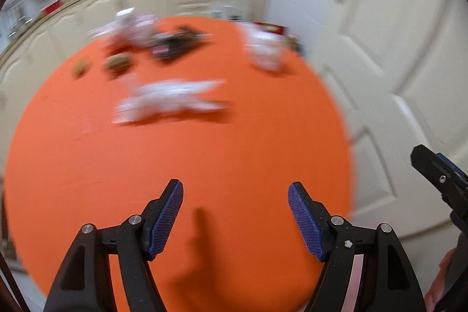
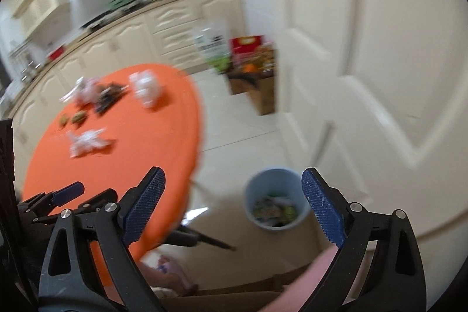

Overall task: Collect trash
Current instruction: 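Move both grippers back from the bin to the orange table, then grasp the clear plastic wrap with the right gripper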

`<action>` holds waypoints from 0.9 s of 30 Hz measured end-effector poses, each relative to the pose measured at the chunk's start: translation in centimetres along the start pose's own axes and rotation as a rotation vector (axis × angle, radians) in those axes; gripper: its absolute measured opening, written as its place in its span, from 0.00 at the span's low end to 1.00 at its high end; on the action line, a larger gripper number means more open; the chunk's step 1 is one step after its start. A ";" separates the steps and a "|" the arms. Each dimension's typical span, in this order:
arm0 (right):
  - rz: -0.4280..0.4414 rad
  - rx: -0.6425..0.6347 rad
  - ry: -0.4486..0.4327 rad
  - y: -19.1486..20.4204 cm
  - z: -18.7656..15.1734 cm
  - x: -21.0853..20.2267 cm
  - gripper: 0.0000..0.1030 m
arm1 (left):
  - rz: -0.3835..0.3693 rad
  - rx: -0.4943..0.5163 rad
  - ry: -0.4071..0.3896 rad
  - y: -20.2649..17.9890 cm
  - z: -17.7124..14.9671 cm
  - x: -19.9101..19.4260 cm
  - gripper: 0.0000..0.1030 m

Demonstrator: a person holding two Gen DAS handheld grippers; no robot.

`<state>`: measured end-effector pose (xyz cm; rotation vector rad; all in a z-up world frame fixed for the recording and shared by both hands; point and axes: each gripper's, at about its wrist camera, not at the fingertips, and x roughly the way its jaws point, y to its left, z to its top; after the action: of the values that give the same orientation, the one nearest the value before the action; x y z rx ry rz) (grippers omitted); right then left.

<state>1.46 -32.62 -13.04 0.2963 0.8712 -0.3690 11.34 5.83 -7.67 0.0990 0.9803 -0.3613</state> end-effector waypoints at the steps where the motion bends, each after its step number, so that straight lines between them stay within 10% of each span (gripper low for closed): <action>1: 0.026 -0.023 0.016 1.5 0.3 1.0 0.91 | 0.030 -0.018 -0.003 1.3 0.0 -0.2 0.68; 20: 0.237 -0.327 0.221 20.7 4.2 14.5 0.91 | 0.121 -0.265 0.046 16.7 4.3 0.7 0.68; 27: 0.246 -0.370 0.247 22.0 3.7 16.4 0.59 | 0.109 -0.255 0.038 17.0 5.1 1.8 0.72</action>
<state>23.11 -17.53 -21.45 0.1039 1.1114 0.0621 22.14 19.98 -7.69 -0.0723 1.0462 -0.1329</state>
